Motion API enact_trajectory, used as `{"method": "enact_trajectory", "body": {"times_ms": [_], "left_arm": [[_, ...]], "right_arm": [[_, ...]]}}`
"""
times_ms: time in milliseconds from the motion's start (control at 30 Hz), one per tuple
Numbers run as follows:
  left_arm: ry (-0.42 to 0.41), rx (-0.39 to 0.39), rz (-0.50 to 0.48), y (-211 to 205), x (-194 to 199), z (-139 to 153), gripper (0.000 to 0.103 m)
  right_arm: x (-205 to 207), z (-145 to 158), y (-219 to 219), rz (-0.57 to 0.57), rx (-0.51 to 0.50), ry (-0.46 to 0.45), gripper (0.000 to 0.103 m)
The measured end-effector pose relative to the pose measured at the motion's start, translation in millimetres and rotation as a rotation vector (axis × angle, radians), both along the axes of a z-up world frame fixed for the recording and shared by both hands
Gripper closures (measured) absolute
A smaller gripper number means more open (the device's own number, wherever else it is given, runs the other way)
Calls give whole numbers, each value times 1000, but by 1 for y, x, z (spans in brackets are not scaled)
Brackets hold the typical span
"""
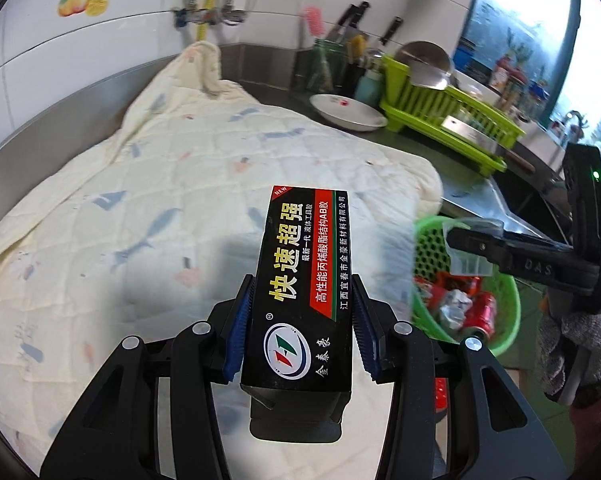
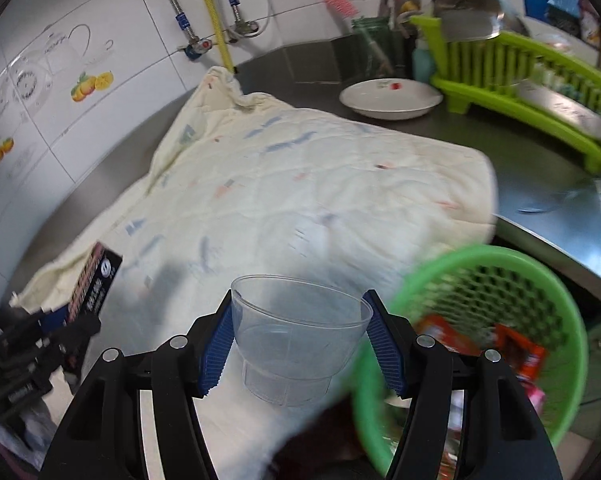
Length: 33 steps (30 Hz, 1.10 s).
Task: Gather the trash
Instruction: 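Carry the clear cup with the right tool into the basket while the left tool carries the box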
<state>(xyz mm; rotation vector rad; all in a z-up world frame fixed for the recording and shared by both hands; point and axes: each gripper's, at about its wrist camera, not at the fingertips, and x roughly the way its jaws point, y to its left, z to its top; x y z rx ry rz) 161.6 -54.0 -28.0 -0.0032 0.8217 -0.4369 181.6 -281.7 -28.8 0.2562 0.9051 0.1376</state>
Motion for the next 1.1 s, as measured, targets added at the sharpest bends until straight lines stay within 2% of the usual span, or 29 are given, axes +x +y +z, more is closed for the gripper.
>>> {"method": "enact_trajectory", "body": {"times_ms": [233, 567, 900, 1100], "left_arm": [[15, -6, -78, -41, -19, -6, 58], [35, 9, -164, -92, -27, -13, 58], [76, 36, -218, -134, -25, -30, 57], [96, 54, -228, -149, -21, -40, 57]], "right_arm": [[-53, -8, -56, -62, -94, 22, 43], [-87, -46, -110, -181, -173, 101, 42], [-79, -71, -148, -264, -119, 124, 42], [-64, -84, -170, -297, -44, 124, 42]]}}
